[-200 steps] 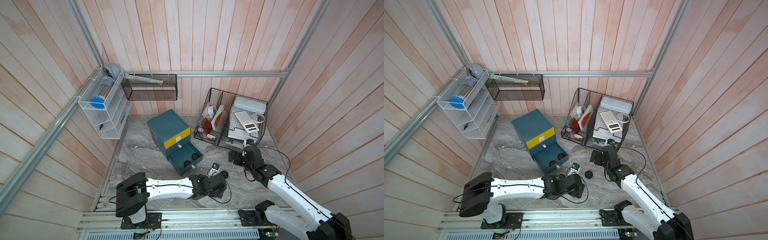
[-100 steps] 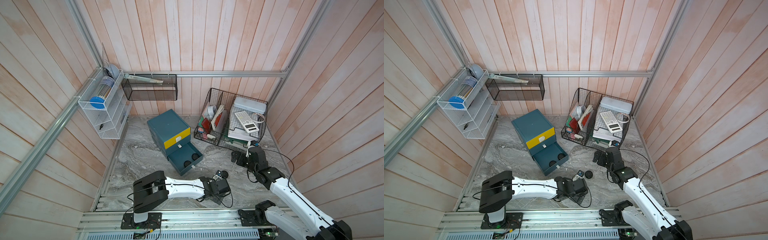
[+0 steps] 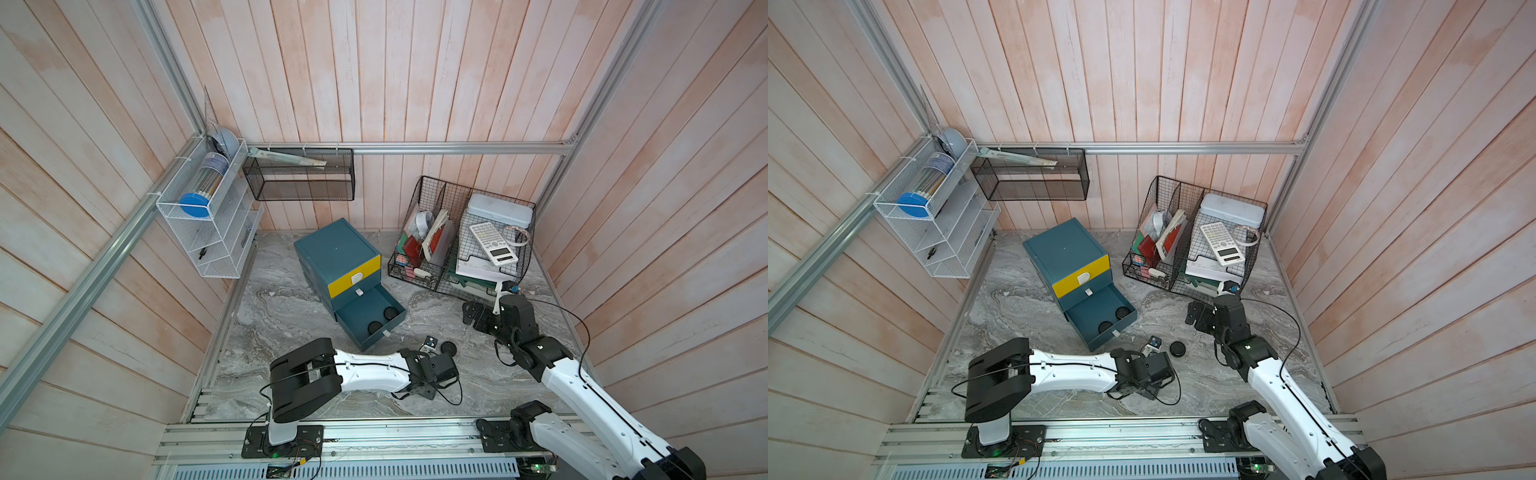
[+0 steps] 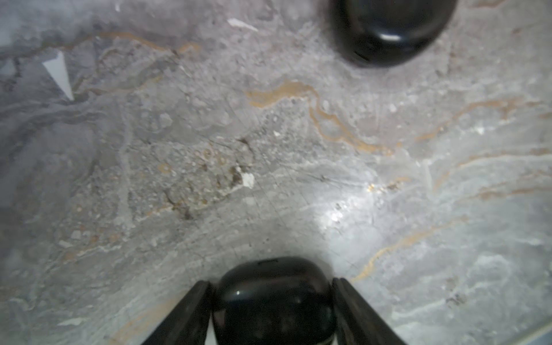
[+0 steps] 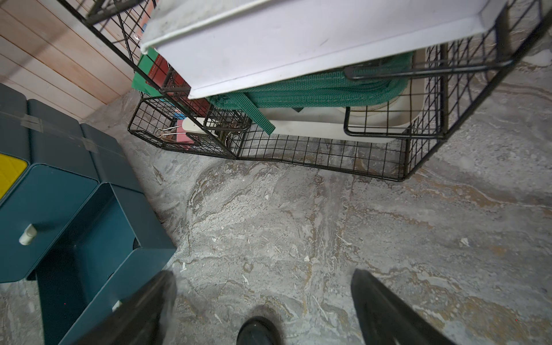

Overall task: Put the bluetooth earphones in the drawer according to color
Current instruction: Pick up the Bluetooth earphone from the center of the board.

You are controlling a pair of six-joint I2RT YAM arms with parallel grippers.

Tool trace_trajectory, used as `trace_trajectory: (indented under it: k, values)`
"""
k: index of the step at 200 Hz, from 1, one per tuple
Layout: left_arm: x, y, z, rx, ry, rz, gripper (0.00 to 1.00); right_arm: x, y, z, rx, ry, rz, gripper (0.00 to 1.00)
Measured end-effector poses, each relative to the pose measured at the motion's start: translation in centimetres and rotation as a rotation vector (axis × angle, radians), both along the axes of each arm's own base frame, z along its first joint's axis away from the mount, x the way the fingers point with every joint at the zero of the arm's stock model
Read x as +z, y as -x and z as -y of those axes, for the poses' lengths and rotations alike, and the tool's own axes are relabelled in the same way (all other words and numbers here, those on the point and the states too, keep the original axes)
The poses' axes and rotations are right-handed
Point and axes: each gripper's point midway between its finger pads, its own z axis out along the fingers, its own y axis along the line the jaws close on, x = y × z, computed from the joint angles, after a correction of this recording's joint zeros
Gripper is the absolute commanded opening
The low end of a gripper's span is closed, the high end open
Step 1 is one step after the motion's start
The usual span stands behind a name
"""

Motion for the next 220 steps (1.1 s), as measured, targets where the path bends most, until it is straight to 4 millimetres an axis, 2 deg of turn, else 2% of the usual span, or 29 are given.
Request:
trace_trajectory:
  k: [20,43,65,87,108,116,156,189,220]
  values:
    - [0.0,-0.8,-0.7,0.041,0.011,-0.005,0.75,-0.2,0.1,0.0,0.002,-0.002,-0.004,0.98]
    - [0.1,-1.0,-1.0,0.059,0.019,-0.013,0.78,-0.3,0.1,0.0,0.004,-0.004,-0.007,0.98]
    - [0.1,-0.9,-0.9,0.057,0.024,-0.015,0.78,-0.3,0.1,0.0,0.006,-0.006,-0.007,0.98]
    - [0.1,-0.9,-0.8,0.059,0.026,-0.019,0.74,-0.3,0.1,0.0,0.007,-0.008,-0.007,0.98]
    - [0.0,-0.8,-0.9,0.069,0.028,-0.024,0.61,-0.3,0.2,-0.1,0.011,-0.011,-0.008,0.98]
    - [0.0,-0.8,-0.9,0.068,0.025,-0.025,0.60,-0.3,0.2,-0.1,0.011,-0.011,-0.008,0.98]
    - [0.0,0.1,-1.0,0.055,0.008,-0.026,0.60,-0.8,0.3,-0.1,0.013,-0.011,-0.019,0.98]
    - [-0.1,0.7,-1.2,0.053,-0.003,-0.033,0.72,-0.8,0.3,-0.1,0.014,-0.012,-0.019,0.98]
    - [-0.1,0.9,-1.1,0.056,-0.003,-0.035,0.68,-0.8,0.3,-0.2,0.016,-0.014,-0.019,0.98]
